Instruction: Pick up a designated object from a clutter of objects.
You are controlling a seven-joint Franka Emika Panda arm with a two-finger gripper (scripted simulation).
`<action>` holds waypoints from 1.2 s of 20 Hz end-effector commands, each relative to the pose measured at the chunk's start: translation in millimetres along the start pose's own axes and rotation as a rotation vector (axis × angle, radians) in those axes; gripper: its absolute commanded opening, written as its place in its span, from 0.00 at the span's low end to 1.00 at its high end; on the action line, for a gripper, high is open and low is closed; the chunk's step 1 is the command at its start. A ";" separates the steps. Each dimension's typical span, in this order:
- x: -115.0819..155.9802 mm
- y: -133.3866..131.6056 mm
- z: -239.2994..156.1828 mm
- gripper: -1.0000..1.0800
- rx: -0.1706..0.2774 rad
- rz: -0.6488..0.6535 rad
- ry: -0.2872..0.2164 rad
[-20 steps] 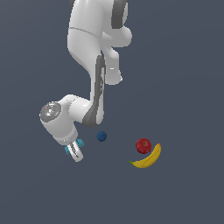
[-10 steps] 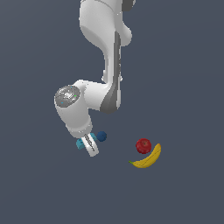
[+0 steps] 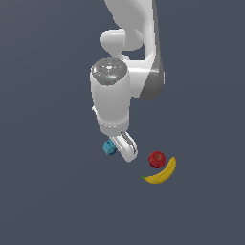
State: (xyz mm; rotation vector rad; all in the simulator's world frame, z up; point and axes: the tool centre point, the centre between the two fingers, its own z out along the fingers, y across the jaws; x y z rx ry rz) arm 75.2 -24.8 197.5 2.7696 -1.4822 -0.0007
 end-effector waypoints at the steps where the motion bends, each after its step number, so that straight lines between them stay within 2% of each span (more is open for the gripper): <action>1: -19.9 -12.8 -23.0 0.00 0.000 0.001 0.001; 15: -123.5 -85.8 -141.3 0.00 0.000 0.001 0.002; 24: -157.9 -113.5 -181.4 0.00 0.000 0.000 0.001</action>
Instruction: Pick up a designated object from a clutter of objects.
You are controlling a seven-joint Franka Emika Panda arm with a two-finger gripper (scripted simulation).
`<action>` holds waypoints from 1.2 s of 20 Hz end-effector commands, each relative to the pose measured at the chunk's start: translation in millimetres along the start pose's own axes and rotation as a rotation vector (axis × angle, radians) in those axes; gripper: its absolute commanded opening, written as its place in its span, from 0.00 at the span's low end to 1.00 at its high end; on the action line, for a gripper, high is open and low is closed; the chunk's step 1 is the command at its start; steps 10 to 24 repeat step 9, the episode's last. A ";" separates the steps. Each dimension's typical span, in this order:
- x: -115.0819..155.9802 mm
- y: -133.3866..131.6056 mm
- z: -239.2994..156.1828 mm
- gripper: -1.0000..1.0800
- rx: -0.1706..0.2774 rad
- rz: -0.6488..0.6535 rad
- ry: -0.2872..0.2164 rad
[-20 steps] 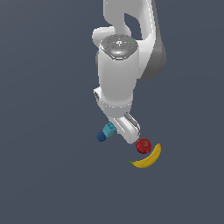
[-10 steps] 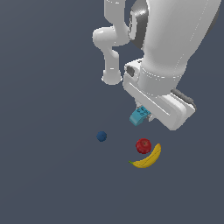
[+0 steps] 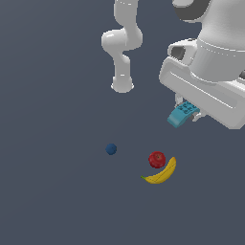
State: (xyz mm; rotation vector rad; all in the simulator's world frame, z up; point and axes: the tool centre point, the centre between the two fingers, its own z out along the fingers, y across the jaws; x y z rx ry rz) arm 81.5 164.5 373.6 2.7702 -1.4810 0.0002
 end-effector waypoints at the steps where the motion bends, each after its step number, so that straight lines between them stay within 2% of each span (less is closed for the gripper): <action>1: -5.7 -5.1 -7.7 0.00 0.000 0.001 0.000; 24: -11.5 -11.1 -15.1 0.00 0.000 0.001 0.000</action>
